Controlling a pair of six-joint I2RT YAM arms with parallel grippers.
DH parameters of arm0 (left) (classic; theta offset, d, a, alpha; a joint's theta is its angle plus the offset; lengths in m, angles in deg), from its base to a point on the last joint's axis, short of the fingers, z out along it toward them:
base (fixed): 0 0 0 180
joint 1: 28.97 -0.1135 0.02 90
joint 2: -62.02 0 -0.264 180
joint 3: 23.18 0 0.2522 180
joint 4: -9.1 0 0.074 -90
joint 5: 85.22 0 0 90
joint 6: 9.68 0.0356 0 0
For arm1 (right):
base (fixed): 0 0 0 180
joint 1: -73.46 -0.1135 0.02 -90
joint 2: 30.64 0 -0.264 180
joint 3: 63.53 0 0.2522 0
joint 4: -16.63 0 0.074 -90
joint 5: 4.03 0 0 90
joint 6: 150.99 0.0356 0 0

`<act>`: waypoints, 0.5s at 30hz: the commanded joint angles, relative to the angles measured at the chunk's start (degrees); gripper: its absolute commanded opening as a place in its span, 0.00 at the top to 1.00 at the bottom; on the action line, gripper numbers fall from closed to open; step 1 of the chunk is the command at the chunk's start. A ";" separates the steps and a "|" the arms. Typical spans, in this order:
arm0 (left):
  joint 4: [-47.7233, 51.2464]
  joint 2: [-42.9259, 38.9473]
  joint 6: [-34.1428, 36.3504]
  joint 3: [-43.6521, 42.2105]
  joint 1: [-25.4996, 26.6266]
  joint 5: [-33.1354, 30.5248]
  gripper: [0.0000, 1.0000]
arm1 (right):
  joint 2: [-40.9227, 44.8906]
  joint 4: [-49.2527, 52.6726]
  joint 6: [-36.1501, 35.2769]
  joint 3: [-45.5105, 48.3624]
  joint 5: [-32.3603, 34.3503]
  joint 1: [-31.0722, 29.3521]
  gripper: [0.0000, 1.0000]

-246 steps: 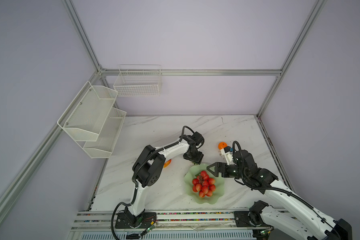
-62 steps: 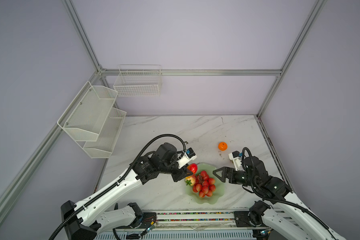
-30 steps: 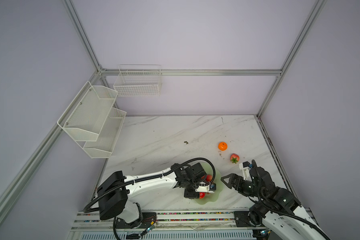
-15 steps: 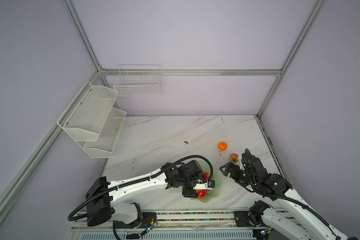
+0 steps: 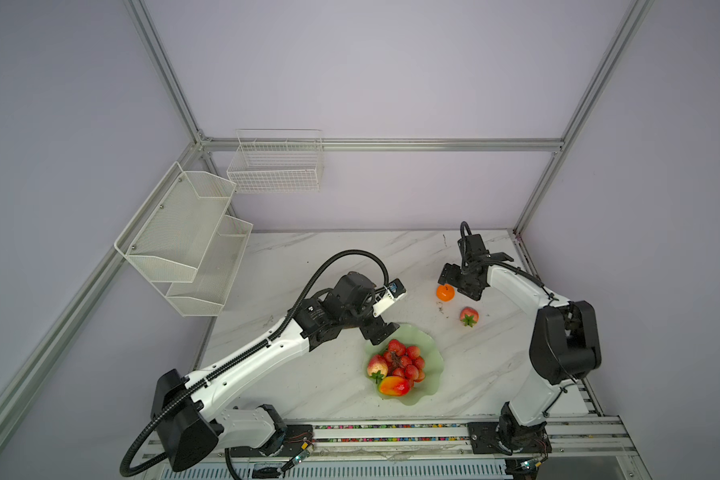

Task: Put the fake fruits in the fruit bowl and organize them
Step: 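Release the small mango into the bowl while the right gripper reaches the tangerine, then lower the right gripper onto the orange tangerine and close on it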

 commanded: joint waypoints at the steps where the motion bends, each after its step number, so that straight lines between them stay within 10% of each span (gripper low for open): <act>1: -3.00 0.48 -7.34 6.83 -0.69 1.31 0.00 | -2.98 1.57 -7.09 -4.33 1.42 -0.35 0.10; 15: -5.63 -0.97 -9.86 4.29 -6.00 5.34 0.00 | -9.64 5.80 -8.37 -6.19 3.04 -0.45 0.18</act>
